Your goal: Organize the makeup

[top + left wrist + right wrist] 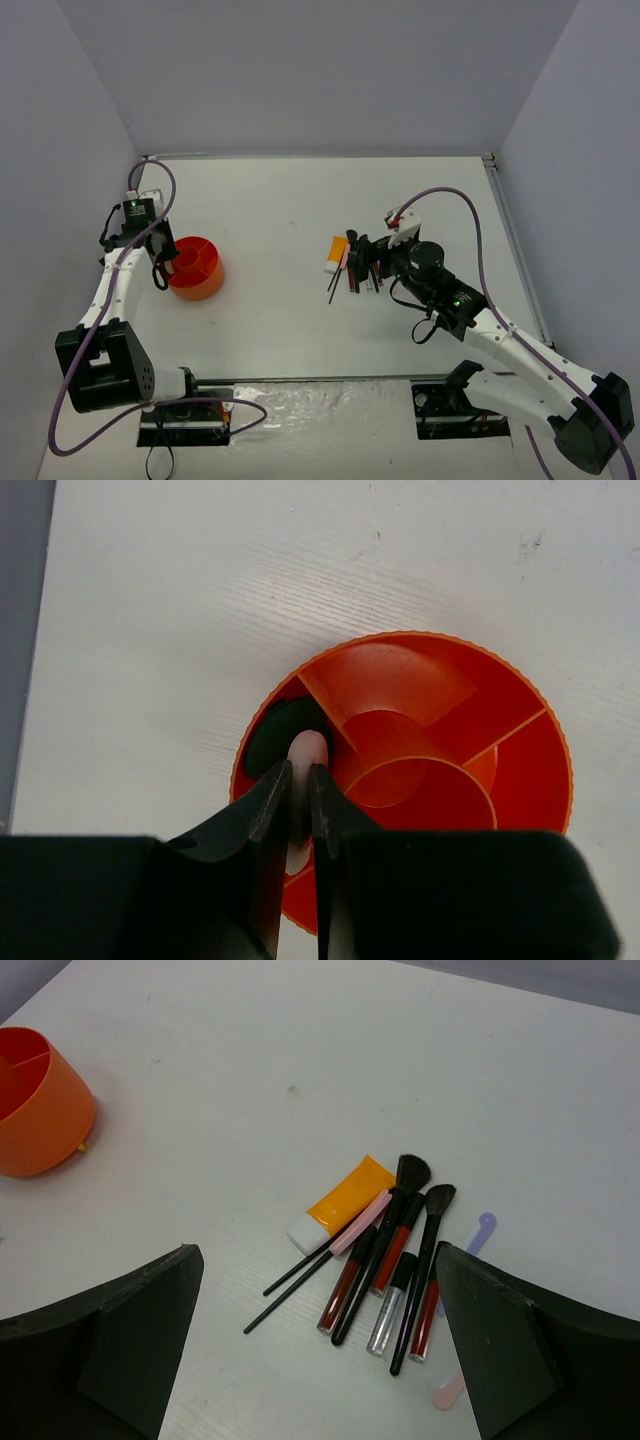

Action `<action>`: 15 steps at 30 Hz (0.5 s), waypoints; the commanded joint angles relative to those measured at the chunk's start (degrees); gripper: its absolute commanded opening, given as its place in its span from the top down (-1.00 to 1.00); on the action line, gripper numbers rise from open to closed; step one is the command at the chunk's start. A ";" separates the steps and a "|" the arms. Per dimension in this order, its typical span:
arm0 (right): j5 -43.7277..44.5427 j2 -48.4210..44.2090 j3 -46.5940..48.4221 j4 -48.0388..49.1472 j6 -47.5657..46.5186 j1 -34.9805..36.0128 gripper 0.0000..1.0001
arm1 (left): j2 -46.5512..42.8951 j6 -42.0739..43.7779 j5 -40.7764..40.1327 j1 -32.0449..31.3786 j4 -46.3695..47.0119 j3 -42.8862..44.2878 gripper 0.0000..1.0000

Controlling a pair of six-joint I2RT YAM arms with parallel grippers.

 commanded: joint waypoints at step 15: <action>3.20 1.19 1.91 2.49 0.45 -0.50 -1.00 | -7.92 -1.60 -2.48 0.55 0.66 4.18 -0.18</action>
